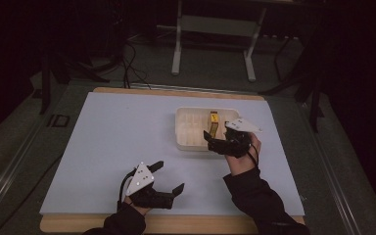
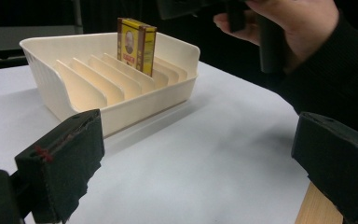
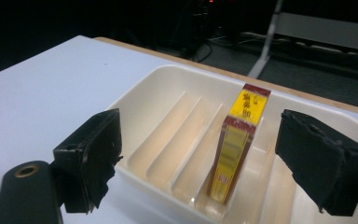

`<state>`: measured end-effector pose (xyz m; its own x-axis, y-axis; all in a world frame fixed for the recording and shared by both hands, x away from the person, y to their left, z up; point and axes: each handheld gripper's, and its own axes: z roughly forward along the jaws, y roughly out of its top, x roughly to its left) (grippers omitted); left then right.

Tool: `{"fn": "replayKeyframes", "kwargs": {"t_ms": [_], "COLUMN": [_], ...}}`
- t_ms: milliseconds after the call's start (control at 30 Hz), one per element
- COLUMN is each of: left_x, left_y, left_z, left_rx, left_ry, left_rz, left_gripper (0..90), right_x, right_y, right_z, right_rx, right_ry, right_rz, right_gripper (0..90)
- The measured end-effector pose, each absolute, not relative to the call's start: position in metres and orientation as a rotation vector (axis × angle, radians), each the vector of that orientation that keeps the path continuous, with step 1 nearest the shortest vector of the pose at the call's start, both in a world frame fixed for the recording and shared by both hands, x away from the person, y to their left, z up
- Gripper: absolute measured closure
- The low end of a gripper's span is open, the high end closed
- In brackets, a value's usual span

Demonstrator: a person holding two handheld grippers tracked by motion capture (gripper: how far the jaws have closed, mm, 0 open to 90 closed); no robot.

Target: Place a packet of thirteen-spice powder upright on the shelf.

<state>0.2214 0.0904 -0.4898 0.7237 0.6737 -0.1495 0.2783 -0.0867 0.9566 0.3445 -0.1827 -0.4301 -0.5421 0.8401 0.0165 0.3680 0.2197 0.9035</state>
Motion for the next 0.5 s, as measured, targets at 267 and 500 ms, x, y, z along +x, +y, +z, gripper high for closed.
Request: {"fn": "replayKeyframes", "kwargs": {"t_ms": [267,500], "left_x": [0.221,0.220], "left_y": [0.089,0.089], "left_z": [-0.490,-0.490], "left_rx": [1.679,1.685], "left_ry": [0.761,0.760], "left_rz": [0.393,0.397], "left_gripper": [3.2,3.3], "right_x": [0.328,0.310], "right_y": [-0.198,-0.209], "right_z": [-0.432,-0.436], "right_rx": [1.084,1.026], "right_ry": [2.069,2.108], "right_rz": [1.330,1.337], "right_gripper": [14.4,14.4]}}
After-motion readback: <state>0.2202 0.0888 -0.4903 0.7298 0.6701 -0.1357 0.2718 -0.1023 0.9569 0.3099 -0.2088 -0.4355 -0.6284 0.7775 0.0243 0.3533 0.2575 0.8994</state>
